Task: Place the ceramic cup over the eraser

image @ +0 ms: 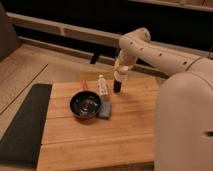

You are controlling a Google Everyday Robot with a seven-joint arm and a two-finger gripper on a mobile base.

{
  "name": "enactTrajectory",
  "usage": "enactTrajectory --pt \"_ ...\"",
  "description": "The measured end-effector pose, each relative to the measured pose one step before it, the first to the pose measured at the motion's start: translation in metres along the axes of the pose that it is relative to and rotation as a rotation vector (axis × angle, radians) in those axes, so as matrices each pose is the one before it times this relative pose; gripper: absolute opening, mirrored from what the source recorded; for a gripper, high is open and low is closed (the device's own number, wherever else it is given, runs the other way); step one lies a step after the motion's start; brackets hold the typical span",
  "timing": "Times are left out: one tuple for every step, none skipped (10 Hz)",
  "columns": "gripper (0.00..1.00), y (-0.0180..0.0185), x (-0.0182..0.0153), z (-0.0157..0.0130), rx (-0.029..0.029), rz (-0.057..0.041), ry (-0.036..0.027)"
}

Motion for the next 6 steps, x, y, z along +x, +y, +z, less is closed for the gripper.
enactTrajectory --pt "0.0 0.00373 0.00111 0.00523 -0.00943 -0.01214 0.01269" --pt "0.0 0.00371 0.00047 0.00547 -0.00928 -0.0141 0.01291" --pt "0.0 0.00069 0.00021 0.00521 -0.00239 -0.01169 0.01199" --pt "0.0 -0.00123 -0.00018 0.00437 0.00074 -0.00981 0.01078" --pt "0.0 -0.00306 0.00002 0.00457 0.0046 -0.00841 0.01078" --pt "0.0 -0.00236 0.00067 0.00391 0.00291 -0.00409 0.00929"
